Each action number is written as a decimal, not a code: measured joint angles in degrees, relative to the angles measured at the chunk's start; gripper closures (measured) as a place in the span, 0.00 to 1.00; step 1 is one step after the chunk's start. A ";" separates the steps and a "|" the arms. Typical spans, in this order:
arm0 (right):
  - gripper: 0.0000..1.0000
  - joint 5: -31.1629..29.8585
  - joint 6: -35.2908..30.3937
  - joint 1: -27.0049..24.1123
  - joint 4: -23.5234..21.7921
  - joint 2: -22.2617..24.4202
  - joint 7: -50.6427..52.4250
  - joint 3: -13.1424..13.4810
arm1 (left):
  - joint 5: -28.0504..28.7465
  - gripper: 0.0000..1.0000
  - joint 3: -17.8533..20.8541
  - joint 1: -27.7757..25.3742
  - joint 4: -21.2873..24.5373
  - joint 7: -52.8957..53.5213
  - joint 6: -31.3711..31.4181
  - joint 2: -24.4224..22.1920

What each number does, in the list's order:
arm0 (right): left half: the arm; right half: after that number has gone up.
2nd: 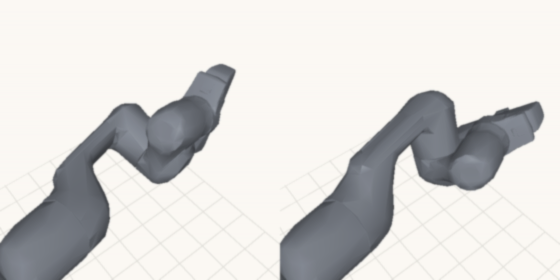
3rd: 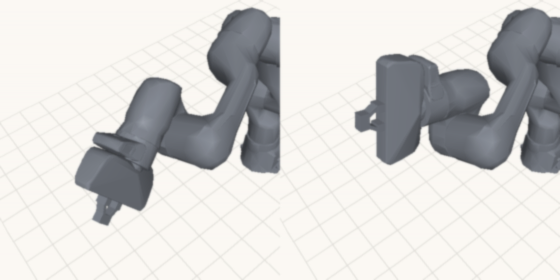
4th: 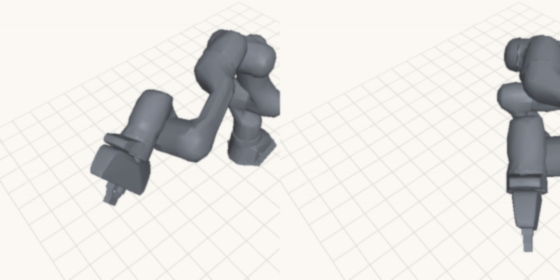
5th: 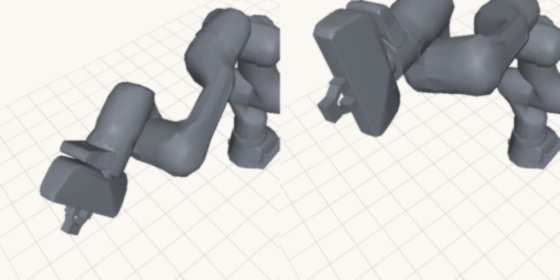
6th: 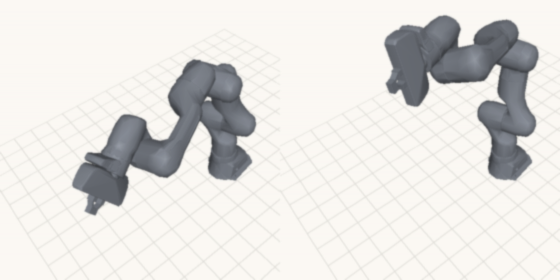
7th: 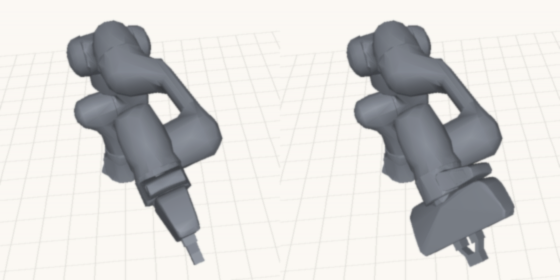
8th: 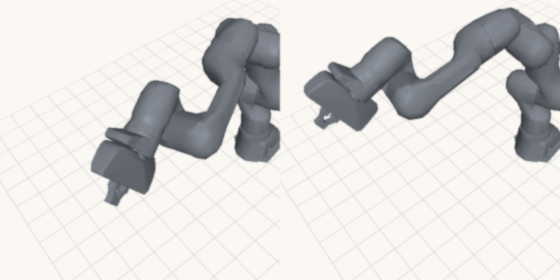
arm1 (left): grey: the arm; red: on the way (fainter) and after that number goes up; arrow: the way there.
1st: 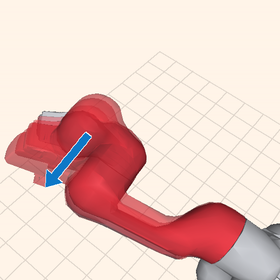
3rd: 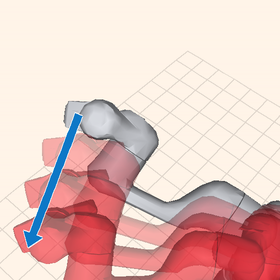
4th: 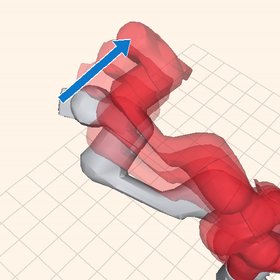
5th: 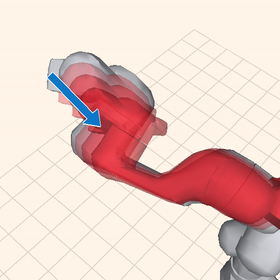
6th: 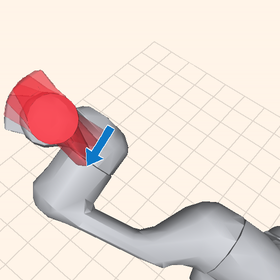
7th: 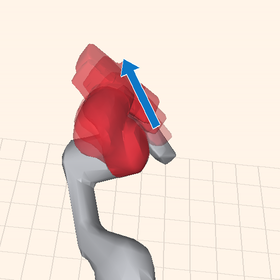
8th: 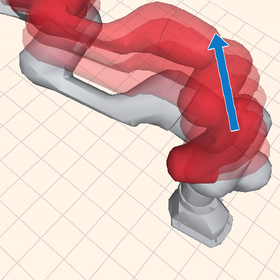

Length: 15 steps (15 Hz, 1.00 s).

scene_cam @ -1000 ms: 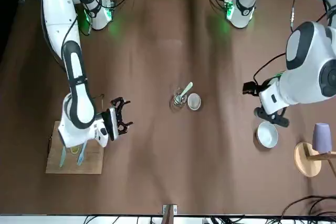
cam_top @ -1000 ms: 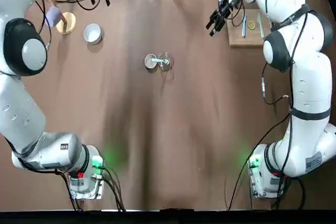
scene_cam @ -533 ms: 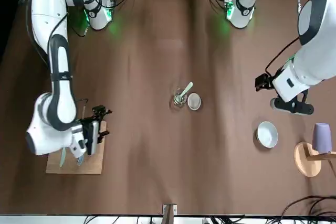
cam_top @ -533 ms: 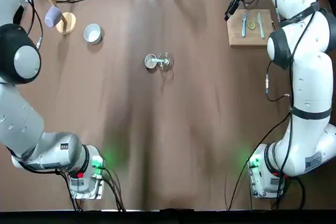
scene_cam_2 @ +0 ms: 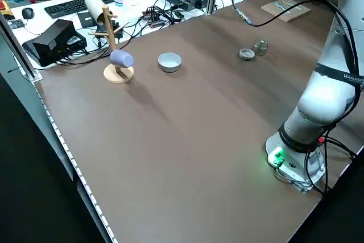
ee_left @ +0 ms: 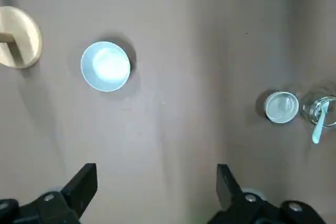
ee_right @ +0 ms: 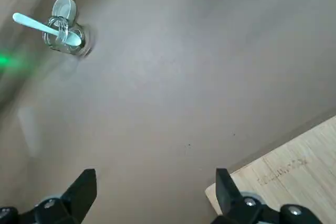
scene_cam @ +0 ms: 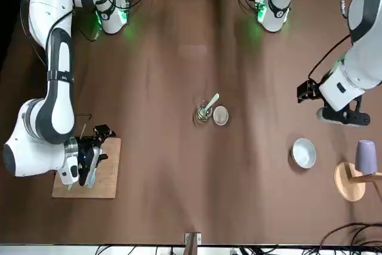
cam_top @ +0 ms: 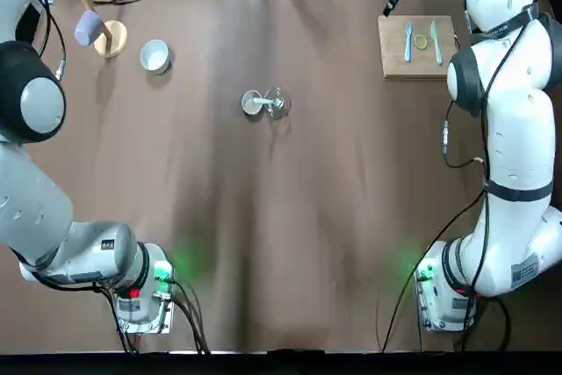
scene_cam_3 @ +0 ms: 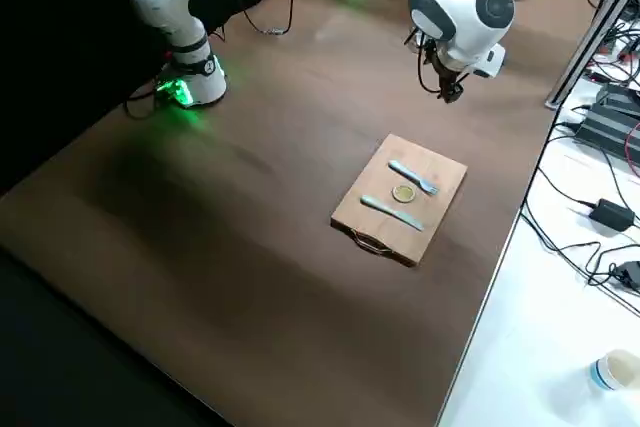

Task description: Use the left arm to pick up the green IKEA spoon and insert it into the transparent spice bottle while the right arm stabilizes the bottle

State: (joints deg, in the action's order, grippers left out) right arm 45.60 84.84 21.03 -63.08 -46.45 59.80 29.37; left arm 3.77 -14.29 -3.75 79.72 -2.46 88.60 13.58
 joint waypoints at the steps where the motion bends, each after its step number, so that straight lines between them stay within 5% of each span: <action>1: 0.00 -0.06 -0.03 0.04 0.01 0.00 -0.35 0.01 | 0.00 0.00 0.14 -0.36 -0.01 0.00 0.01 0.00; 7: 0.00 -0.46 -1.61 1.16 1.14 0.95 -9.63 0.46 | 0.00 0.00 0.23 -0.83 -0.26 -1.28 0.24 -0.19; 11: 0.00 -7.09 -1.86 2.27 1.45 6.26 -23.31 -0.75 | -0.08 0.00 1.91 -0.42 0.01 -2.55 0.39 -3.11; 13: 0.00 -13.48 -1.86 0.30 1.44 9.31 -31.72 -5.71 | -0.78 0.00 3.53 0.32 2.14 -2.55 1.47 -5.25; 14: 0.00 -21.26 -1.82 -3.71 1.44 12.29 -39.99 -12.97 | -1.10 0.00 4.02 0.46 4.78 -2.55 2.57 -6.97; 15: 0.00 -24.45 -1.79 -6.14 1.44 13.80 -43.37 -16.33 | -1.12 0.00 4.05 0.47 5.57 -2.55 2.84 -7.39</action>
State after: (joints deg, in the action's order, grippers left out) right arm 21.15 83.05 14.88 -61.64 -32.65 16.44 13.04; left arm 2.64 -10.24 -3.28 85.29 -5.01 91.44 6.20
